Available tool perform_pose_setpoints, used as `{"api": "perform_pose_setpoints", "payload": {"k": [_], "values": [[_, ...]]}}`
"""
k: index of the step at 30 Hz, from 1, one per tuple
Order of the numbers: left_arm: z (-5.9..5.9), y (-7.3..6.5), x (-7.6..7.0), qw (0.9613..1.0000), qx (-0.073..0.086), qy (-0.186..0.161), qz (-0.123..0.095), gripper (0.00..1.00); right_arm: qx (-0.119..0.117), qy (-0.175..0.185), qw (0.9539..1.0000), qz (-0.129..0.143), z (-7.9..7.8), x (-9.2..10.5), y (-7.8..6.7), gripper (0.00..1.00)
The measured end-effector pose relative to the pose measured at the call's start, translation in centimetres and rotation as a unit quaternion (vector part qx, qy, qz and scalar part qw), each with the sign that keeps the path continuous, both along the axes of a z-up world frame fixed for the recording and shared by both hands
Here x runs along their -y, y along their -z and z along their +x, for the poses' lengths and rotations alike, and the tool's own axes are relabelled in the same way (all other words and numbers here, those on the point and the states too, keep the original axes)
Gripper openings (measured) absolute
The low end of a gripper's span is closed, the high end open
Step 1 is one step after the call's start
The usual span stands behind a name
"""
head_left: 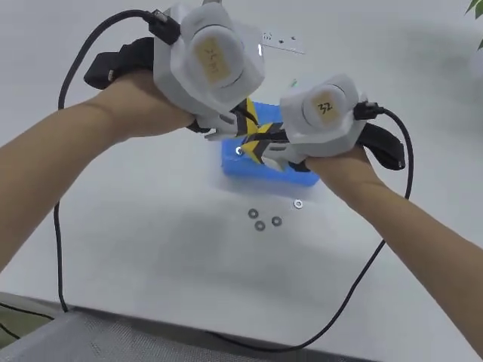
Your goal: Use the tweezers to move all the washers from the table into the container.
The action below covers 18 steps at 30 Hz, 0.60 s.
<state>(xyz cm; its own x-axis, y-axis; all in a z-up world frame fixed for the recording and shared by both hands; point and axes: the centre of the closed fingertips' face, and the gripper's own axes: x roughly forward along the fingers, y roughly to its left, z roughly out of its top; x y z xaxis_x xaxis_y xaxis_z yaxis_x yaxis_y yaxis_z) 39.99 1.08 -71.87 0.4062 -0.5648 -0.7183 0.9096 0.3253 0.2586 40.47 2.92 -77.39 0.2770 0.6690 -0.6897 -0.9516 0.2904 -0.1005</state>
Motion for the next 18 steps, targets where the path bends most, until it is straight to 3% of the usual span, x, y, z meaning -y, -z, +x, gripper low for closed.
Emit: {"api": "perform_pose_setpoints", "payload": {"k": [11,13,18], "values": [[-0.1,-0.1,-0.2,0.9999,-0.005,-0.003,-0.012,0.00,-0.015,0.002,0.9999,0.008,0.1,-0.1,0.1,0.06],[-0.3,-0.2,-0.3,1.0000,0.004,-0.001,-0.001,0.00,-0.016,0.004,0.9998,0.013,0.1,-0.1,-0.1,0.06],[-0.8,-0.4,-0.4,1.0000,0.004,0.000,0.004,0.00,-0.003,-0.004,0.9999,0.011,-0.3,-0.3,-0.5,0.07]]}}
